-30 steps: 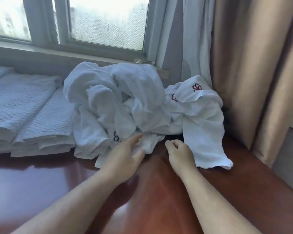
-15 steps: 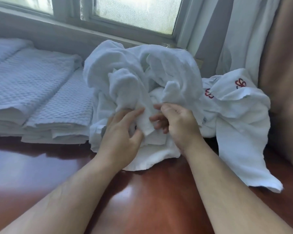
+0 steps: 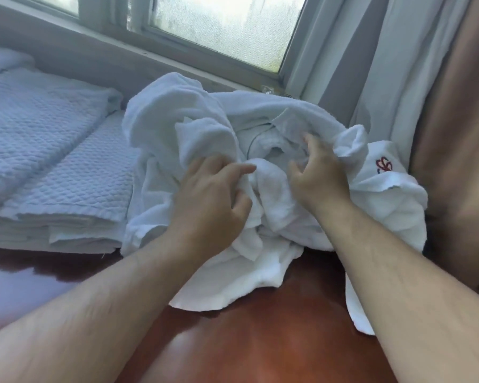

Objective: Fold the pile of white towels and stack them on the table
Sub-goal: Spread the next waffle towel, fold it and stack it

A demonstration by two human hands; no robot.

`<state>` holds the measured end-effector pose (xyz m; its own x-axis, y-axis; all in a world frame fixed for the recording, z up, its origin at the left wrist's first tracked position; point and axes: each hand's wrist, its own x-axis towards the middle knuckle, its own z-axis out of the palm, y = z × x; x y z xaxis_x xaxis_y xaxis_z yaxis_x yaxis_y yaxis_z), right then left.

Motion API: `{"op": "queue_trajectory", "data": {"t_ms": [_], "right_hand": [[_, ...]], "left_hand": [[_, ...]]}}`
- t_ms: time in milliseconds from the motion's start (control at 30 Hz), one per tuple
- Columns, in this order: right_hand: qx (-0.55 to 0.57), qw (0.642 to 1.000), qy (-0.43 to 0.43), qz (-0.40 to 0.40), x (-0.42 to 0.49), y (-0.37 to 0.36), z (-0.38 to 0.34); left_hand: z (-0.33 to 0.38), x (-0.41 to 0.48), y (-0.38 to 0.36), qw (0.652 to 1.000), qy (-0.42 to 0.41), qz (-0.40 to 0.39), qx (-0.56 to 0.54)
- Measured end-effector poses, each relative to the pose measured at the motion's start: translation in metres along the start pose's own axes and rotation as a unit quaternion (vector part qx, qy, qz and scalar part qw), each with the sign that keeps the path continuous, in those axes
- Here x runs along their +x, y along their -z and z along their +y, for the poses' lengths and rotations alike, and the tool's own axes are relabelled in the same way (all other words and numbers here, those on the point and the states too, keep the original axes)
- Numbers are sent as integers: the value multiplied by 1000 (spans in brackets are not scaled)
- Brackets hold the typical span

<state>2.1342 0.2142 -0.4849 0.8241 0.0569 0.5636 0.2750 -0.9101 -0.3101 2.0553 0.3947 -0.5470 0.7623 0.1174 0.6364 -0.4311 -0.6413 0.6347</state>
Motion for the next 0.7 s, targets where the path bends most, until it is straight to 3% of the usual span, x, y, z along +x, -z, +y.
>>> {"op": "queue_trajectory", "data": {"t_ms": [133, 267, 367, 500, 600, 700], "right_hand": [[-146, 979, -105, -100, 40, -16, -5], [-191, 966, -142, -96, 62, -28, 4], [-280, 955, -79, -61, 69, -30, 7], [-422, 891, 71, -154, 80, 4, -11], [-385, 905, 78, -163, 84, 35, -24], [-140, 976, -33, -165, 80, 52, -37]], "left_hand": [[-16, 15, -11, 997, 63, -30, 15], [-33, 20, -11, 992, 64, -98, 48], [-37, 21, -7, 987, 71, -134, 48], [-31, 26, 3, 982, 64, -173, 41], [-18, 28, 17, 982, 71, -173, 4], [-3, 29, 32, 986, 85, -140, -31]]}}
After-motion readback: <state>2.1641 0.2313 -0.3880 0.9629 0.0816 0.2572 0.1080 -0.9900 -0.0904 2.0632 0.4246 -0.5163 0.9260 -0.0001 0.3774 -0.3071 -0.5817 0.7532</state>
